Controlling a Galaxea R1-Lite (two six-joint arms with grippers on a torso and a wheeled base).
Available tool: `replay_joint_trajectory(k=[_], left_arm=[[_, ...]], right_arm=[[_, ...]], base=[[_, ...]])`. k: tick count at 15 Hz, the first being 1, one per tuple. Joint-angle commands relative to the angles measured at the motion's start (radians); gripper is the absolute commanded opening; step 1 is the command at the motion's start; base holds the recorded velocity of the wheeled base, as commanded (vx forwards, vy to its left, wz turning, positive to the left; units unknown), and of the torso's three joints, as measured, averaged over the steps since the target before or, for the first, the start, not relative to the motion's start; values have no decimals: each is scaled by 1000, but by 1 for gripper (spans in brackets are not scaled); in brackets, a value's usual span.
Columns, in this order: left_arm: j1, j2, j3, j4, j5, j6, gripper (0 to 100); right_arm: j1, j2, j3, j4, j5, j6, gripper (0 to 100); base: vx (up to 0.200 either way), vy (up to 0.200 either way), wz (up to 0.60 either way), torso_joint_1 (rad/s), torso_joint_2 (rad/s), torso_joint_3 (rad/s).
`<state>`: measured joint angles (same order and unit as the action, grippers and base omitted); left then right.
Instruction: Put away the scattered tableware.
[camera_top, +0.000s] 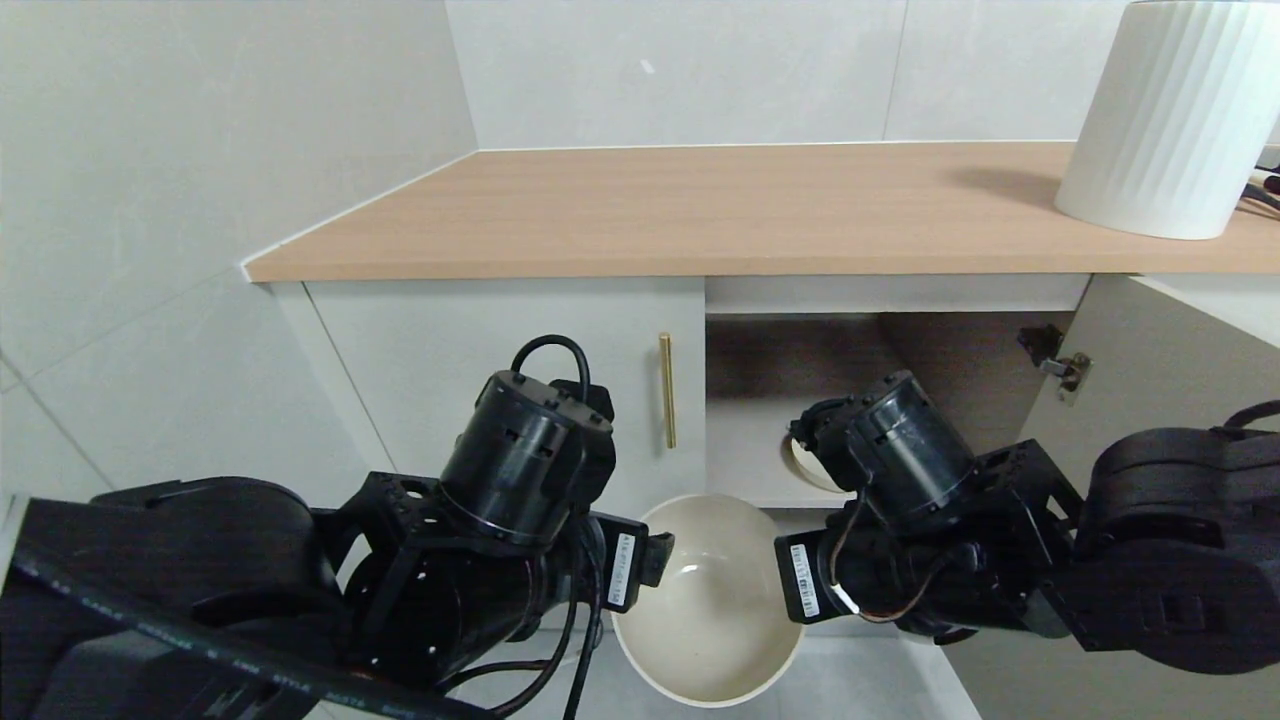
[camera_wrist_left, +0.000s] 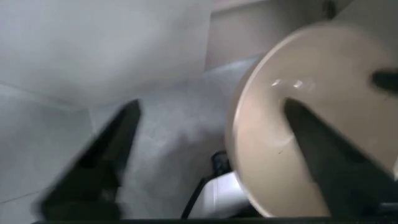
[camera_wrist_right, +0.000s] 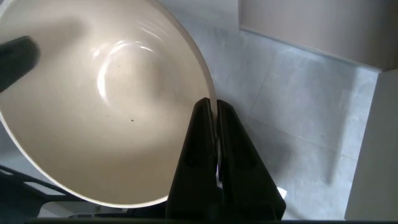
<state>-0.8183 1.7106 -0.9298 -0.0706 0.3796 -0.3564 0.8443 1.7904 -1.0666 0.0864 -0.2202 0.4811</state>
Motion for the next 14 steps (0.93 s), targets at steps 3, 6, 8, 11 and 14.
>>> replay_joint_trajectory(k=[3,6,8,11,14], left_arm=[[4,-25,5,-11,4,-12,100],[7,-43,5,-11,4,-12,100],[7,-45,5,-11,4,-12,100],[7,-45,5,-11,4,-13,100],[7,-49,5,-11,4,-13,100]], right_arm=[[-142,95,-1,-79,-24,48,0],[-275,184,82,-327,-88,54,0],[-356,231,108,-505,-97,53,0],[-461,287,99,-646,-99,47,0],[-493,351,34,-645,-100,44,0]], base=[[0,0,0,0,0,0],[0,0,0,0,0,0],[0,0,0,0,0,0],[0,0,0,0,0,0],[0,0,0,0,0,0]])
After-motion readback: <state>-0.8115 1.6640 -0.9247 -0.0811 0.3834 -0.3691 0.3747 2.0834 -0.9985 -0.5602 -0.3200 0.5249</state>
